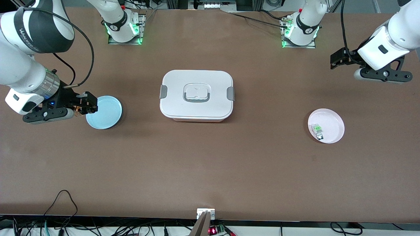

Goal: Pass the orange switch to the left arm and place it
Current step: 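Lift the orange switch with the right gripper over the white box, then carry the switch above the box while the left gripper reaches toward it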

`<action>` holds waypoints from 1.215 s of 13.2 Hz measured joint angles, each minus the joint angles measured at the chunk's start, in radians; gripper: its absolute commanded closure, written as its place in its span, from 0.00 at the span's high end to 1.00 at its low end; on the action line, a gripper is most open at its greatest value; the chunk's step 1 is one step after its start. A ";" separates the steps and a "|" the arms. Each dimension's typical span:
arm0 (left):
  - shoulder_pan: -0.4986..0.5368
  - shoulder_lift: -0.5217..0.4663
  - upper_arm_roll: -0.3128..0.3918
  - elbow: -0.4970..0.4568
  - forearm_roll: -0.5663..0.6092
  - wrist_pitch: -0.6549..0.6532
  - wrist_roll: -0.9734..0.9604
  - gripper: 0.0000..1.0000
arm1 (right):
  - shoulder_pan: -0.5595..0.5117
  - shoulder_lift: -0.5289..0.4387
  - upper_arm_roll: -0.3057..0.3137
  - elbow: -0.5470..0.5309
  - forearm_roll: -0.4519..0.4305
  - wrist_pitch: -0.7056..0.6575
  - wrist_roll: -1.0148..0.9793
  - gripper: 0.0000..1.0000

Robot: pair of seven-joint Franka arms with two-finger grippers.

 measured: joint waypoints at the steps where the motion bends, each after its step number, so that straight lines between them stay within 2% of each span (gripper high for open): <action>1: 0.003 0.004 0.001 0.000 -0.036 -0.014 0.000 1.00 | 0.001 0.000 0.001 0.018 0.000 -0.008 -0.040 0.44; 4: 0.019 0.014 0.002 0.000 -0.188 -0.074 0.000 1.00 | 0.009 -0.001 0.023 0.082 0.005 -0.032 -0.161 0.44; 7: 0.036 0.034 0.003 0.000 -0.240 -0.080 0.002 1.00 | 0.014 -0.001 0.091 0.125 0.018 -0.037 -0.253 0.44; 9: 0.043 0.039 0.003 0.000 -0.245 -0.081 0.003 1.00 | 0.020 -0.001 0.134 0.127 0.103 -0.037 -0.296 0.44; 11: 0.043 0.039 0.003 0.001 -0.250 -0.089 0.003 1.00 | 0.023 -0.001 0.147 0.127 0.199 -0.036 -0.375 0.41; 13: 0.052 0.044 0.003 0.001 -0.308 -0.108 0.003 1.00 | 0.028 0.002 0.148 0.127 0.292 -0.036 -0.466 0.41; 16: 0.093 0.086 0.004 0.001 -0.411 -0.140 0.003 1.00 | 0.044 0.007 0.149 0.128 0.384 0.000 -0.556 0.41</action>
